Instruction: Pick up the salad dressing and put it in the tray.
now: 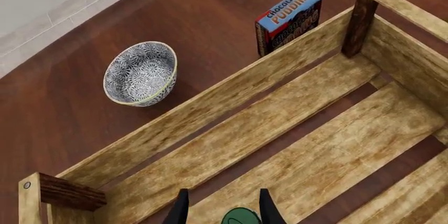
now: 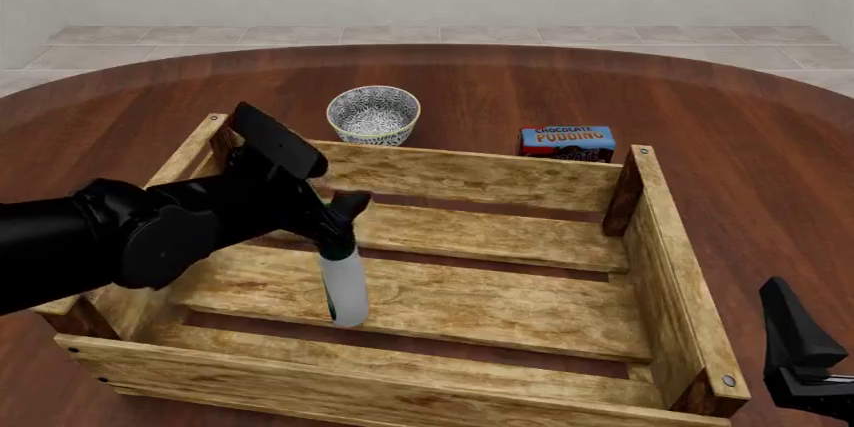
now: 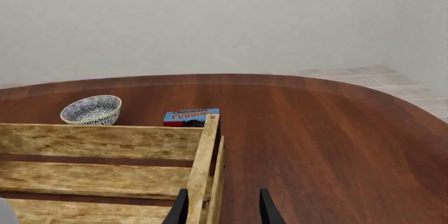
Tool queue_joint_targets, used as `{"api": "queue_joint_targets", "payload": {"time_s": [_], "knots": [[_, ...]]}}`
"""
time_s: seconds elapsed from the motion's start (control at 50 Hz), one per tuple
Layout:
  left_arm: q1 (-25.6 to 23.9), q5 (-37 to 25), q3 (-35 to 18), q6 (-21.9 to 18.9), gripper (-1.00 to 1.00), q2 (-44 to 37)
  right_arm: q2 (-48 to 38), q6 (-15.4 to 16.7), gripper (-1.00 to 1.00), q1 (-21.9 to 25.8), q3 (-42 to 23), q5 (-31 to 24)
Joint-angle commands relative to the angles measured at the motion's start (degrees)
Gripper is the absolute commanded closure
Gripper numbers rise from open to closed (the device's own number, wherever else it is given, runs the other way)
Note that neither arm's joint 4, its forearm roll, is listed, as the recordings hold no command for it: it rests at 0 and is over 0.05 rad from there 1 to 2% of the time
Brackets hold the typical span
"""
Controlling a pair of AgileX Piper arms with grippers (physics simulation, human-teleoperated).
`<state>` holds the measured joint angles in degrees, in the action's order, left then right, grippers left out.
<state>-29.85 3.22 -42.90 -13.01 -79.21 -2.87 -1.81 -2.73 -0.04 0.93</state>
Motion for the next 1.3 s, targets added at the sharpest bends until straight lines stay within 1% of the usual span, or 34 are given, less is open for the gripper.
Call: {"api": "queue_joint_targets", "payload": {"time_s": [0.02,0.4,0.7,0.92,1.3], "knots": [[0.56,-1.1,-0.77,-0.25,-1.0,1.36,-0.28,0.0,-1.0,-0.01,0.01,0.27],[1.3,-4.69,-3.61,-0.49,-1.0,5.01,-0.2,-0.02,-1.0,-0.09,-0.02,0.17],[2.5,-5.8,-4.01,-0.95,-1.0,7.54,0.13,-0.06,-1.0,-0.12,0.02,-0.13],[2.32,-6.85,-3.92,-1.79,-1.0,10.14,-0.25,-0.13,-1.0,-0.2,-0.04,0.24],[1.55,-9.66,-5.65,-1.59,-1.0,13.51,-0.77,-0.24,-1.0,-0.29,-0.02,0.74]]}}
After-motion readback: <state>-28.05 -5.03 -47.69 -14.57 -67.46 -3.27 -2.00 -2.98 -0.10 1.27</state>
